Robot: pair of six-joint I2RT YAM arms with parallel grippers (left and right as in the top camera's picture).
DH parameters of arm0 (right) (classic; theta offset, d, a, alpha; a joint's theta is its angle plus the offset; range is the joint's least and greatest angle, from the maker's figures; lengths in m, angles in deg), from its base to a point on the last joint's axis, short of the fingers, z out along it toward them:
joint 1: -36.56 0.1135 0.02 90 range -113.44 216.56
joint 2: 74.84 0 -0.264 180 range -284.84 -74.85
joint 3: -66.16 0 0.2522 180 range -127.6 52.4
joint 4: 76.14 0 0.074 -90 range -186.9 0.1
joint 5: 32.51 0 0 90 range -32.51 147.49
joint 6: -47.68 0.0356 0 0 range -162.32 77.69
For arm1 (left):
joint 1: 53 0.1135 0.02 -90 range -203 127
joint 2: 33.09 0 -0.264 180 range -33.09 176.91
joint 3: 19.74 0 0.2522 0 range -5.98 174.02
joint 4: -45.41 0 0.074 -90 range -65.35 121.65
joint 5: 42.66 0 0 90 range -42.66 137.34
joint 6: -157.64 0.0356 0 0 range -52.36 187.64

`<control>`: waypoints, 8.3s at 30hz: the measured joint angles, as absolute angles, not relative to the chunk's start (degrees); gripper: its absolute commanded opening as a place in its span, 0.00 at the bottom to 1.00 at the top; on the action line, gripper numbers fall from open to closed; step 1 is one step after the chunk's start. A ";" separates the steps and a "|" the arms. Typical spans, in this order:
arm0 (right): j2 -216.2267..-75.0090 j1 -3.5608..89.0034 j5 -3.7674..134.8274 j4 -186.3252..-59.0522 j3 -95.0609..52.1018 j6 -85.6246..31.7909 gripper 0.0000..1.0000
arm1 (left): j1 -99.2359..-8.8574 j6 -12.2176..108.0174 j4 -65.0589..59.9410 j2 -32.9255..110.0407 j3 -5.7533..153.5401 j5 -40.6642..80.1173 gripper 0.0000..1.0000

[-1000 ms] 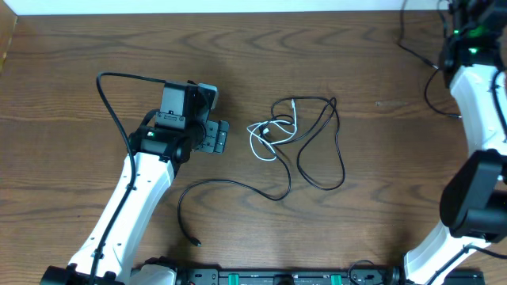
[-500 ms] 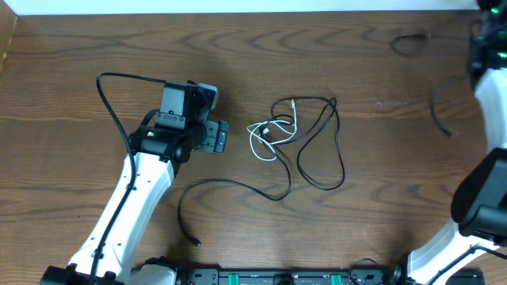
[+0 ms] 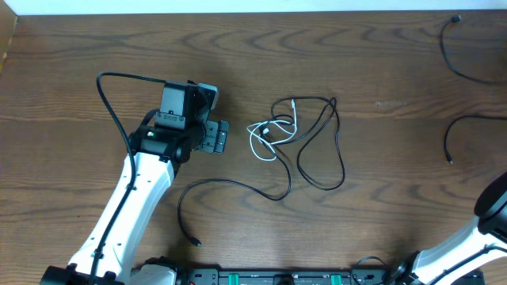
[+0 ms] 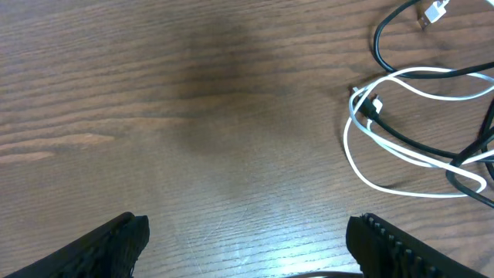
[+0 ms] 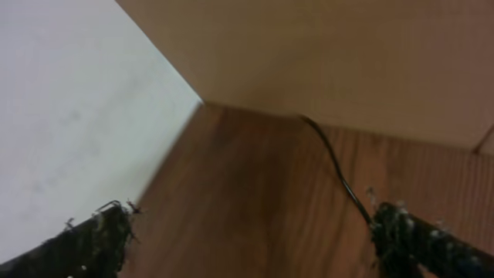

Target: Untangle cables

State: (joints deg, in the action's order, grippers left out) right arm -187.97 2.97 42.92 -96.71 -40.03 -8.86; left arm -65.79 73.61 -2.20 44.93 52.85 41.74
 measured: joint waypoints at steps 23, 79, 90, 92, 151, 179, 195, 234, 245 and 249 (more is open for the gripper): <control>-188.71 6.03 60.14 -116.86 -39.74 -35.66 0.99 | -65.79 73.61 -2.18 44.93 52.85 41.74 0.87; -195.51 -0.04 71.20 -87.14 -14.91 -56.93 0.95 | -65.79 73.61 -2.20 44.93 52.85 41.74 0.87; -206.04 5.62 69.17 -71.12 -21.71 -48.38 0.87 | -65.79 73.61 -2.20 44.93 52.85 41.74 0.87; -208.36 7.54 67.92 -70.88 -25.10 -46.85 0.86 | -65.79 73.61 -2.20 44.93 52.85 41.74 0.87; -224.75 6.93 51.47 -109.63 -68.16 -33.54 0.84 | -65.79 73.61 -2.20 44.93 52.85 41.74 0.87; -214.33 7.17 71.25 -126.85 -63.06 -33.45 0.99 | -65.79 73.61 -2.20 44.93 52.85 41.74 0.87; -189.85 14.01 96.21 -152.45 -63.35 -40.23 0.99 | -65.79 73.61 -2.18 44.93 52.85 41.74 0.87; -190.72 65.62 81.45 -167.46 -57.42 -77.28 0.82 | -65.79 73.61 -2.15 44.93 52.85 41.74 0.87; -190.72 66.53 83.25 -152.29 -42.98 -78.02 0.52 | -65.79 73.61 -2.18 44.93 52.85 41.74 0.87; -190.72 66.53 84.51 -152.12 -42.47 -78.11 0.52 | -65.79 73.61 -2.18 44.93 52.85 41.74 0.87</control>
